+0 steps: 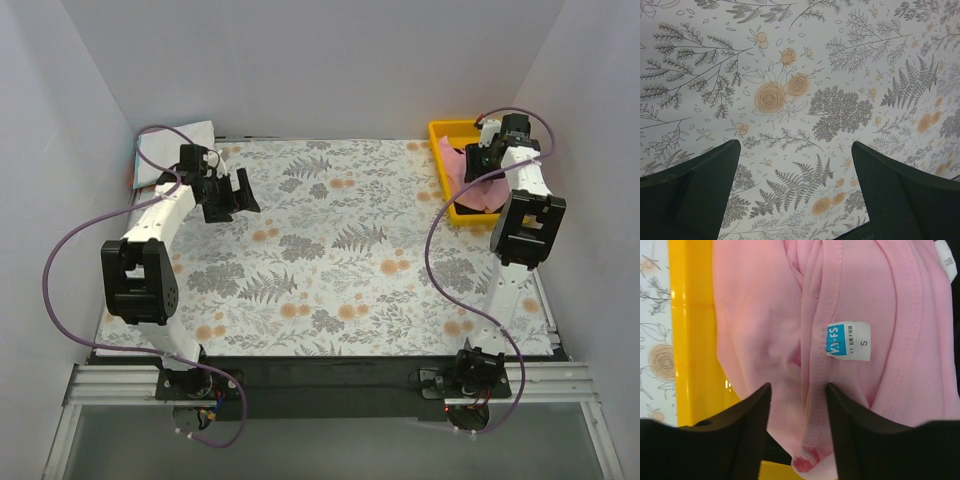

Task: Fold and stack the t-shirts
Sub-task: Grab the tshirt from the pile, then move the tshirt to the center of the board

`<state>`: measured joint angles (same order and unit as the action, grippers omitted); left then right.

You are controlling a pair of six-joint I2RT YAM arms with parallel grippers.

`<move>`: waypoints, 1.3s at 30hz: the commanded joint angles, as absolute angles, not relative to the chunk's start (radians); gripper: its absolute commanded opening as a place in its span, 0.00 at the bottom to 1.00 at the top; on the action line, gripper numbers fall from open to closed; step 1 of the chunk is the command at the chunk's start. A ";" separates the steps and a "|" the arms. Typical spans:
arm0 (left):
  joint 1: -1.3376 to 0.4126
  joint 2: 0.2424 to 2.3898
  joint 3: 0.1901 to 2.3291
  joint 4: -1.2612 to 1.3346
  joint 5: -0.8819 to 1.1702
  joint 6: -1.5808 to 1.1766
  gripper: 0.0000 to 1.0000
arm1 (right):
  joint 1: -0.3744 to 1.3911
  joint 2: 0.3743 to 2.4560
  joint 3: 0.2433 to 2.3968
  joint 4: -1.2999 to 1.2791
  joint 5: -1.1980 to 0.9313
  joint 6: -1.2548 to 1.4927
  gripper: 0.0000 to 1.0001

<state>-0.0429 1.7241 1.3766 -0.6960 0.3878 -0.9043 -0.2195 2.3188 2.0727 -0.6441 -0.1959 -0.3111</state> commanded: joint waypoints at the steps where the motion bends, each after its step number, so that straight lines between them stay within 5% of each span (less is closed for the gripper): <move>1: -0.041 1.701 1.428 -0.707 0.367 -0.893 0.93 | -0.209 2.324 2.040 -0.569 -0.048 -0.353 0.51; 2: -0.041 1.703 1.428 -0.703 0.364 -0.894 0.93 | -0.209 2.324 2.036 -0.566 -0.035 -0.357 0.45; 4: -0.041 1.704 1.434 -0.707 0.359 -0.894 0.93 | -0.210 2.318 2.034 -0.569 -0.015 -0.362 0.11; 5: -0.041 1.707 1.437 -0.707 0.362 -0.896 0.93 | -0.210 2.312 2.033 -0.568 -0.005 -0.361 0.02; 13: -0.041 1.671 1.451 -0.701 0.374 -0.893 0.93 | -0.210 2.041 2.011 -0.618 -0.150 -0.397 0.01; 22: -0.018 1.625 1.457 -0.683 0.420 -0.899 0.94 | -0.209 1.747 2.140 -0.597 -0.613 -0.329 0.01; 31: 0.066 1.623 1.519 -0.675 0.488 -0.908 0.94 | -0.154 1.638 2.267 -0.178 -0.873 0.203 0.01; 39: 0.086 1.608 1.557 -0.673 0.509 -0.916 0.94 | 0.042 1.657 2.393 0.188 -0.836 0.613 0.01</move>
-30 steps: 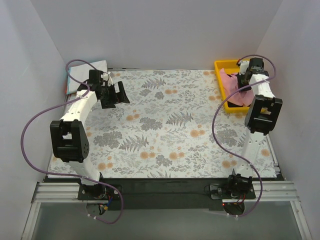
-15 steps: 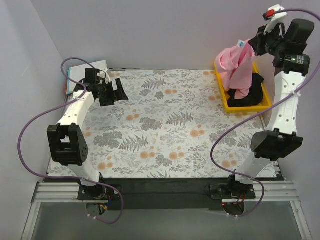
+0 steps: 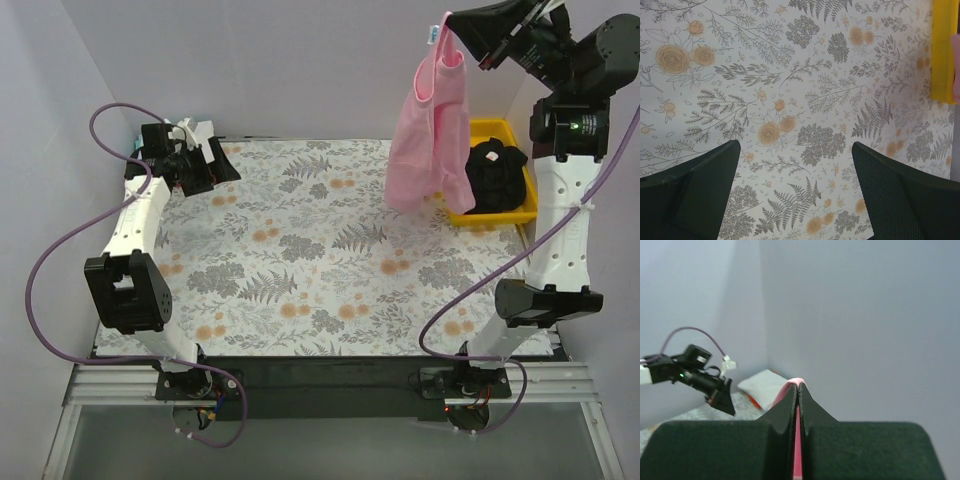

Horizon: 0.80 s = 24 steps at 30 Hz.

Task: Fold and stack the t-shirts
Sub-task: Move the tshirt to the center of the board

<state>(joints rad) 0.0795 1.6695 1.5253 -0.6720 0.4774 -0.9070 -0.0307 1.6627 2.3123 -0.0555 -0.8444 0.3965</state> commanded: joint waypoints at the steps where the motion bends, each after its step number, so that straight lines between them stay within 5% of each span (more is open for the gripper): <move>1: 0.087 1.606 1.562 -0.675 0.512 -0.917 0.94 | 0.063 1.652 2.402 0.233 -0.789 0.623 0.01; 11: 0.091 1.580 1.542 -0.653 0.532 -0.942 0.95 | 0.222 1.557 2.252 0.367 -0.623 0.586 0.01; 16: 0.095 1.552 1.531 -0.660 0.549 -0.887 0.95 | 0.175 1.310 1.714 0.324 -0.594 0.381 0.01; 20: 0.095 1.513 1.485 -0.684 0.577 -0.737 0.95 | 0.120 1.086 1.305 0.070 -0.556 0.123 0.73; 24: 0.094 1.506 1.471 -0.832 0.642 -0.458 0.95 | 0.057 0.989 1.126 -0.227 -0.446 -0.202 0.87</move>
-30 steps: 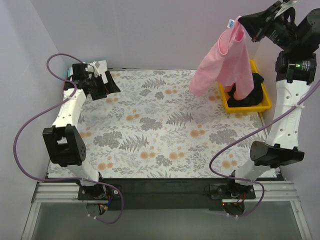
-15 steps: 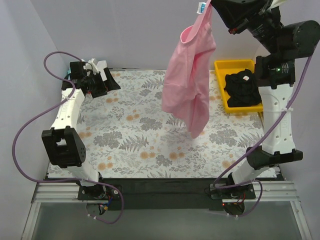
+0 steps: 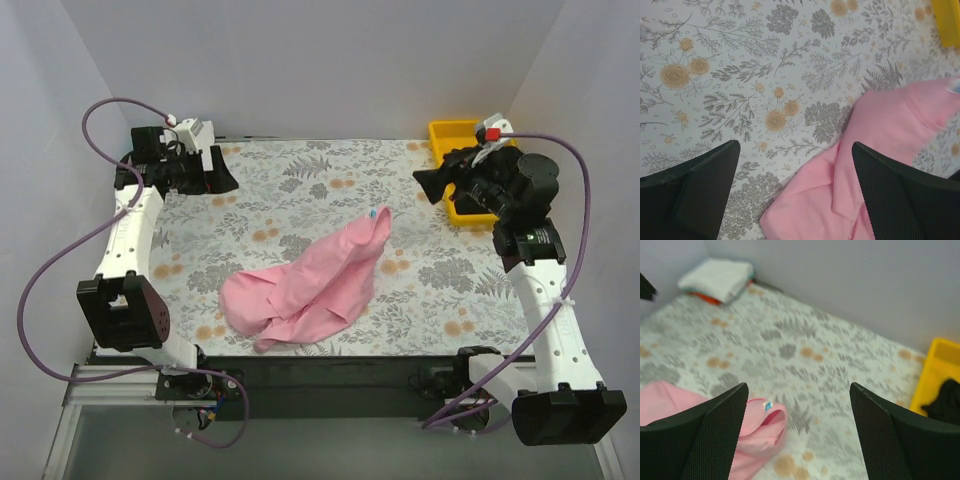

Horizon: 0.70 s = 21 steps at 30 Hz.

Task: Fold and stack the t-shirts
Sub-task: Move the tshirt to the center of the board, then flatten the tshirt out

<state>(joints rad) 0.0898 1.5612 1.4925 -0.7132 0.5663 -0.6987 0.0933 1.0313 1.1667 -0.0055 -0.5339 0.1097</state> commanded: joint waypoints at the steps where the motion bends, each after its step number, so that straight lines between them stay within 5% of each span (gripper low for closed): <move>1: 0.095 1.506 1.467 -0.862 0.658 -0.412 0.95 | 0.054 0.995 1.123 -0.276 -0.471 -0.253 0.89; 5: 0.094 1.555 1.466 -1.078 0.732 -0.207 0.93 | 0.099 1.141 1.244 -0.617 -0.675 -0.477 0.98; 8: 0.094 1.623 1.456 -1.264 0.706 -0.053 0.86 | 0.254 1.276 1.272 -0.716 -0.634 -0.549 0.95; 13: 0.094 1.632 1.326 -1.356 0.577 0.040 0.80 | 0.553 1.406 1.203 -0.667 -0.439 -0.644 0.86; 21: 0.026 1.638 1.154 -1.220 0.410 -0.026 0.75 | 0.672 1.653 1.233 -0.509 -0.287 -0.689 0.80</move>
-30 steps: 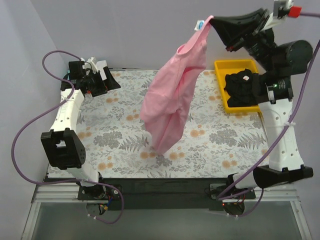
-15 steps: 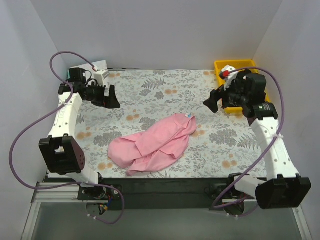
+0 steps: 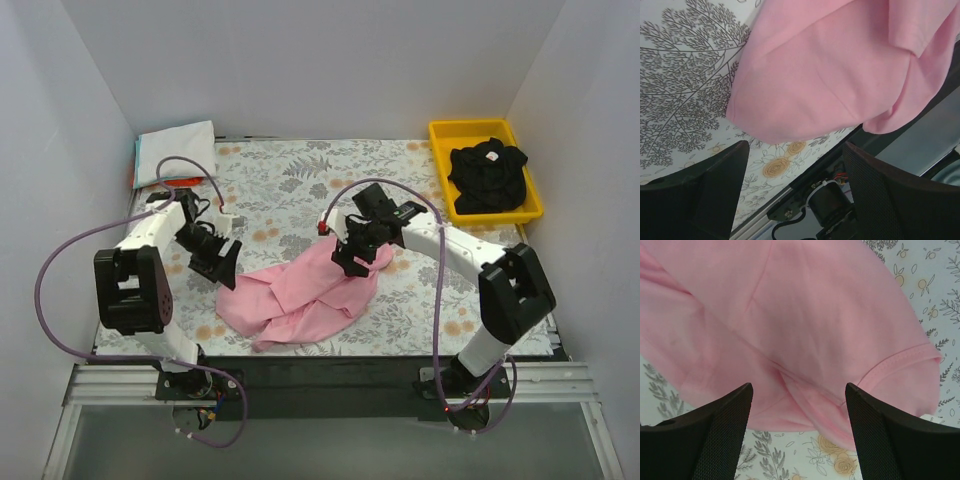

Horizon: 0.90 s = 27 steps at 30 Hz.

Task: Fold and stack the t-shirts
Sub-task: Flatten the tshirt out

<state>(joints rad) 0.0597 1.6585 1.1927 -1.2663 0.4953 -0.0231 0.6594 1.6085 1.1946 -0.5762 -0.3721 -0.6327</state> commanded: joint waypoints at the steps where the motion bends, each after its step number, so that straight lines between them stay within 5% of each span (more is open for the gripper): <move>1: 0.015 1.643 1.141 -1.203 0.394 -0.035 0.74 | 0.676 1.675 1.253 -0.511 -0.275 -0.699 0.80; 10: -0.120 1.704 1.049 -1.060 0.259 -0.106 0.50 | 0.654 1.787 1.213 -0.512 -0.146 -0.749 0.74; 17: -0.129 1.791 1.118 -0.925 0.173 -0.205 0.22 | 0.644 1.677 1.037 -0.619 -0.155 -0.762 0.34; 21: -0.130 1.908 1.297 -0.925 0.245 -0.276 0.05 | 0.643 1.588 1.000 -0.699 -0.224 -0.776 0.34; 23: -0.135 1.956 1.395 -0.955 0.308 -0.310 0.01 | 0.629 1.559 1.075 -0.738 -0.267 -0.741 0.41; 27: -0.129 1.945 1.460 -1.012 0.388 -0.324 0.11 | 0.617 1.539 1.236 -0.762 -0.394 -0.683 0.51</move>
